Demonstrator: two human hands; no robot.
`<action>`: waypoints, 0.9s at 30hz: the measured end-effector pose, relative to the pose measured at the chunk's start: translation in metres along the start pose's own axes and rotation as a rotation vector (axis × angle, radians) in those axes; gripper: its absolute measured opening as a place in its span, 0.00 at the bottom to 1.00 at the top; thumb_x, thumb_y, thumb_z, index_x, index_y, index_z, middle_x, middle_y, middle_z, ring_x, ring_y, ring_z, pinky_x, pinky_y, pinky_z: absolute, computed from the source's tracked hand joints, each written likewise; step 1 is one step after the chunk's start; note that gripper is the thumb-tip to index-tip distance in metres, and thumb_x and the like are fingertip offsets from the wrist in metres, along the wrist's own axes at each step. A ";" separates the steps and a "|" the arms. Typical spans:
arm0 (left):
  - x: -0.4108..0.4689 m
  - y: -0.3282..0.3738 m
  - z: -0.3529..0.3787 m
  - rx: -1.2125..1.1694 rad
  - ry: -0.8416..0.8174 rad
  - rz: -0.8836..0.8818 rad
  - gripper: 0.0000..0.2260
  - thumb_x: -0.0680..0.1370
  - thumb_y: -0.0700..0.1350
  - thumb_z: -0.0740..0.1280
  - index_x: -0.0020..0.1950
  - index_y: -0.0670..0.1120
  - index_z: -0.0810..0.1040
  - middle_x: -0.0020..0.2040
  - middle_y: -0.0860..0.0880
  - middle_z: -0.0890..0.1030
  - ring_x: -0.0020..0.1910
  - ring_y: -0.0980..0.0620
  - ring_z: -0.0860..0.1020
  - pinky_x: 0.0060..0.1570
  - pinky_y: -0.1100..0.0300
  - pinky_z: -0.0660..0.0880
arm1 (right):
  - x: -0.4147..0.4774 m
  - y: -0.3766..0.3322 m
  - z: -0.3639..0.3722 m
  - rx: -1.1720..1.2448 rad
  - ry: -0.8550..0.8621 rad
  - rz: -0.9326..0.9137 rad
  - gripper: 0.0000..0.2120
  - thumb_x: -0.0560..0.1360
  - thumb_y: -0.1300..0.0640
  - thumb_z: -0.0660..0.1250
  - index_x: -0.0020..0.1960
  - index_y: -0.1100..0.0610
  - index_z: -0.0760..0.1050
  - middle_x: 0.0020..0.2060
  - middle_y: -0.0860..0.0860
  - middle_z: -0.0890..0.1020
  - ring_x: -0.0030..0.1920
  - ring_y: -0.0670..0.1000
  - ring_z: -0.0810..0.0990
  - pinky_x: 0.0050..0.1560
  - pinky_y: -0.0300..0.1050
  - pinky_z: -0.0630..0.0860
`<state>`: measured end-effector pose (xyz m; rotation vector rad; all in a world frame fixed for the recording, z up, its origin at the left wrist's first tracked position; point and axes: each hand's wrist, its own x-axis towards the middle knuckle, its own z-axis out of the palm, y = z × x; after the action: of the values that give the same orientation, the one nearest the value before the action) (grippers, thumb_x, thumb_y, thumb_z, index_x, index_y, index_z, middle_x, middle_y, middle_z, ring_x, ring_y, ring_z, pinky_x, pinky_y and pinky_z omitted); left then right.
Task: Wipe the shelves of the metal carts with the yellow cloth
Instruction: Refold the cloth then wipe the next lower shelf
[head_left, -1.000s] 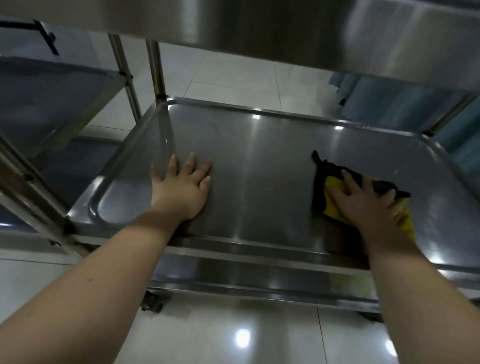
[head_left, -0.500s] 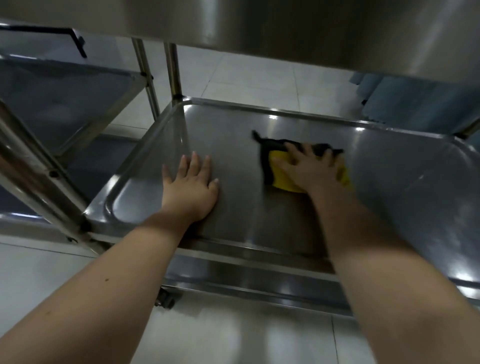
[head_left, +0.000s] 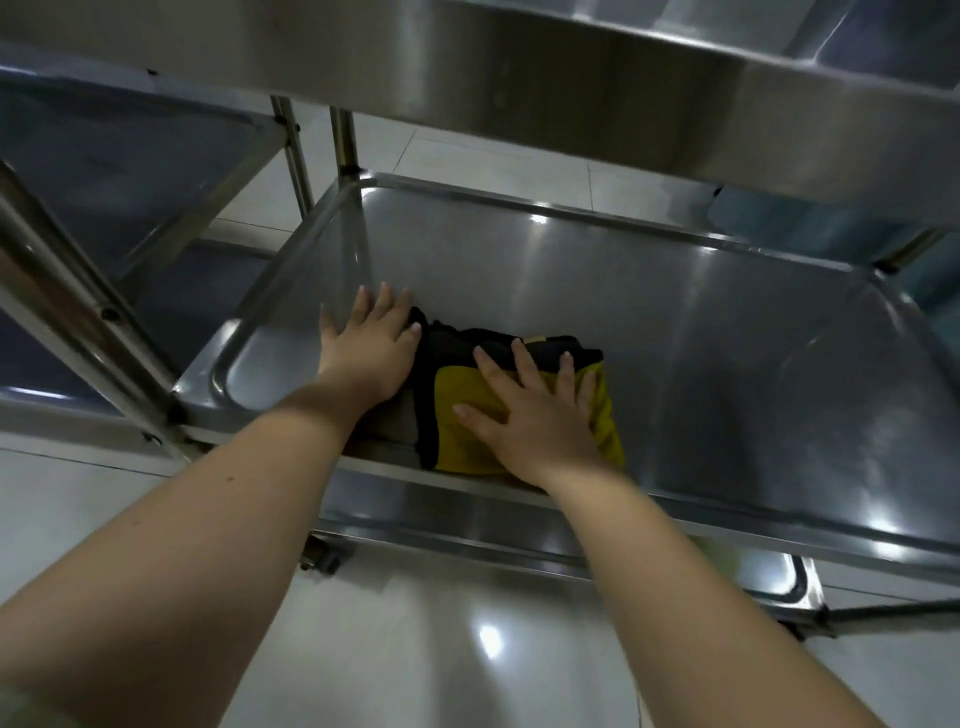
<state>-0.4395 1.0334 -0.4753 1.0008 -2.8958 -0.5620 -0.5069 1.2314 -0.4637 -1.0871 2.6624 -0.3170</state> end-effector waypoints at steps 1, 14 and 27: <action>0.000 0.003 -0.003 -0.103 0.035 -0.015 0.23 0.85 0.52 0.47 0.81 0.54 0.51 0.82 0.51 0.48 0.80 0.50 0.42 0.74 0.38 0.35 | -0.002 0.012 -0.006 0.138 0.073 -0.020 0.30 0.79 0.34 0.55 0.78 0.39 0.53 0.79 0.46 0.52 0.79 0.60 0.44 0.76 0.58 0.39; -0.044 0.053 0.022 0.257 -0.058 0.165 0.30 0.75 0.74 0.41 0.76 0.70 0.41 0.81 0.55 0.40 0.78 0.39 0.37 0.68 0.27 0.35 | 0.031 0.076 -0.014 0.037 0.131 0.142 0.25 0.83 0.40 0.45 0.78 0.42 0.55 0.79 0.46 0.55 0.79 0.55 0.47 0.76 0.61 0.40; 0.048 0.030 -0.008 0.215 -0.060 -0.274 0.31 0.76 0.72 0.41 0.78 0.66 0.41 0.81 0.48 0.42 0.76 0.29 0.40 0.64 0.21 0.39 | 0.043 0.049 0.000 -0.245 0.060 0.123 0.30 0.76 0.27 0.41 0.76 0.31 0.42 0.80 0.46 0.46 0.78 0.62 0.42 0.73 0.69 0.39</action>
<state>-0.4940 1.0235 -0.4616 1.4477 -2.9379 -0.2951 -0.5693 1.2351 -0.4841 -0.9854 2.8636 0.0004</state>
